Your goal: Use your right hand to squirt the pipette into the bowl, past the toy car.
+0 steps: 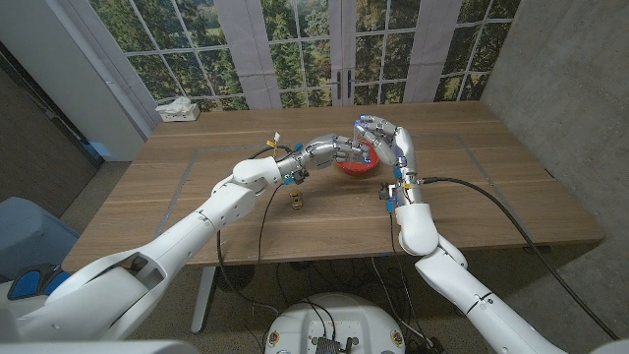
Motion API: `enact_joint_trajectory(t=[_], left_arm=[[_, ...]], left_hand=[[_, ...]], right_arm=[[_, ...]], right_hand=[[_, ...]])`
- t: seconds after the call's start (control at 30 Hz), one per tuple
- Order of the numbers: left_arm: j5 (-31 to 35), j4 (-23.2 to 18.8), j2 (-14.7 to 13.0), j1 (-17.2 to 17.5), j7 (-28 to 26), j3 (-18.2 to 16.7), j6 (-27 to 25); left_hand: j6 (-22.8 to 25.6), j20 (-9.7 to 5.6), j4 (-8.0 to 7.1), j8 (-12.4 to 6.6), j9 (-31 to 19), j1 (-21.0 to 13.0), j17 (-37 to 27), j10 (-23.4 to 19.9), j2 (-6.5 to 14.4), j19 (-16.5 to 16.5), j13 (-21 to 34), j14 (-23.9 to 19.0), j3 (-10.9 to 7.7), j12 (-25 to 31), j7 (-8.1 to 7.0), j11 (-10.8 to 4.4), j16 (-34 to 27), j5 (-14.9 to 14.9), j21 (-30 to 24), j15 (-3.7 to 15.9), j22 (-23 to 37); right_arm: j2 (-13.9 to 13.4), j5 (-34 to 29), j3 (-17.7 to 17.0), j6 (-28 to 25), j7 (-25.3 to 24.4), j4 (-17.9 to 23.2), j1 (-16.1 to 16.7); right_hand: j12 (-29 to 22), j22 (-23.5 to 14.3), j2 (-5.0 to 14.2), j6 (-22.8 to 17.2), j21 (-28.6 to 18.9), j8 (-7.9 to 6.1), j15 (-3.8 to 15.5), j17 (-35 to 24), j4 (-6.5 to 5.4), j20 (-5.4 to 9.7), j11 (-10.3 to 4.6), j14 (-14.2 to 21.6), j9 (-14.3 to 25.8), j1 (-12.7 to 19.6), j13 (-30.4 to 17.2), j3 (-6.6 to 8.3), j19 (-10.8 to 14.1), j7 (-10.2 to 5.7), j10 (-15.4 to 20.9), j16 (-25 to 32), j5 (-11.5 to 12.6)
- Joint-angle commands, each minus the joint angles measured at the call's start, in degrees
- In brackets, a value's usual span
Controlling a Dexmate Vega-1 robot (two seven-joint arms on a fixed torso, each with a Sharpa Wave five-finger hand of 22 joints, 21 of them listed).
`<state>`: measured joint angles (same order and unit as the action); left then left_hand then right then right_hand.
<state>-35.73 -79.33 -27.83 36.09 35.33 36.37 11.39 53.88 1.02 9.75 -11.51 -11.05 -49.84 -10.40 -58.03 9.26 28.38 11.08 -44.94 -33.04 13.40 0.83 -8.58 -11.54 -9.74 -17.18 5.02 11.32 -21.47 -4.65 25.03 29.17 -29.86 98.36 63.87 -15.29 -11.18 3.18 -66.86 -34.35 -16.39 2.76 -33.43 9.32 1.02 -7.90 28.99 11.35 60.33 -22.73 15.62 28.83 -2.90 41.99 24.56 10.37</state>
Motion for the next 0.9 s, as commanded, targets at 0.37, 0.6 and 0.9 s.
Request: enact_joint_trajectory(t=[0.37, 0.6, 0.9], left_arm=[[6.5, -2.5, -2.6, 0.1, -3.3, 0.6, 3.9], [14.1, -6.1, -5.3, 1.2, -9.3, 0.4, 6.6], [19.8, -10.0, -7.8, 3.5, -16.7, -1.1, 7.1]], left_hand=[[-19.1, 2.39, 0.34, 2.18, 0.1, 2.1, -0.8, 16.4, -3.4, -5.1, 0.6, 7.9, 4.55, -3.5, 0.76, 4.13, 0.9, -0.9, 1.6, 3.23, 0.1], [-33.9, 3.44, 0.25, 1.68, 0.3, 1.9, -0.3, 33.4, -6.5, -11.8, 0.5, 21.2, 8.08, -3.3, -1.45, 5.87, 1.5, -1.1, 4.3, 0.28, 0.0], [-38.5, 3.86, -0.28, 1.60, 0.4, 2.6, -0.2, 39.8, -7.2, -14.6, 0.5, 27.0, 9.44, -3.3, -1.80, 7.23, 1.5, -1.0, 5.1, -1.08, 0.0]], right_arm=[[1.3, 0.5, -1.4, 2.0, -0.9, -0.6, 1.1], [2.1, 1.1, -2.1, 2.6, -1.7, -1.1, 1.3], [3.3, -0.6, -2.7, 3.2, -3.7, -1.6, 1.4]], right_hand=[[-0.3, -0.1, 0.06, -1.5, -0.9, -0.40, 8.50, 0.5, 0.17, 0.08, 0.16, 1.1, 0.2, 1.2, -0.3, 1.25, 0.1, 0.74, 0.5, -0.8, 0.0], [-0.3, -0.1, 0.09, -1.5, -1.0, -0.37, 8.44, 0.5, 0.12, 0.21, 0.17, 1.2, 0.2, 1.3, -0.3, 1.43, 0.0, 0.82, 0.6, -0.9, 0.0], [-0.3, -0.1, 0.06, -1.5, -1.1, -0.33, 8.40, 0.5, 0.07, 0.23, 0.15, 1.2, 0.2, 1.3, -0.4, 1.52, -0.1, 0.84, 0.7, -0.9, 0.0]])
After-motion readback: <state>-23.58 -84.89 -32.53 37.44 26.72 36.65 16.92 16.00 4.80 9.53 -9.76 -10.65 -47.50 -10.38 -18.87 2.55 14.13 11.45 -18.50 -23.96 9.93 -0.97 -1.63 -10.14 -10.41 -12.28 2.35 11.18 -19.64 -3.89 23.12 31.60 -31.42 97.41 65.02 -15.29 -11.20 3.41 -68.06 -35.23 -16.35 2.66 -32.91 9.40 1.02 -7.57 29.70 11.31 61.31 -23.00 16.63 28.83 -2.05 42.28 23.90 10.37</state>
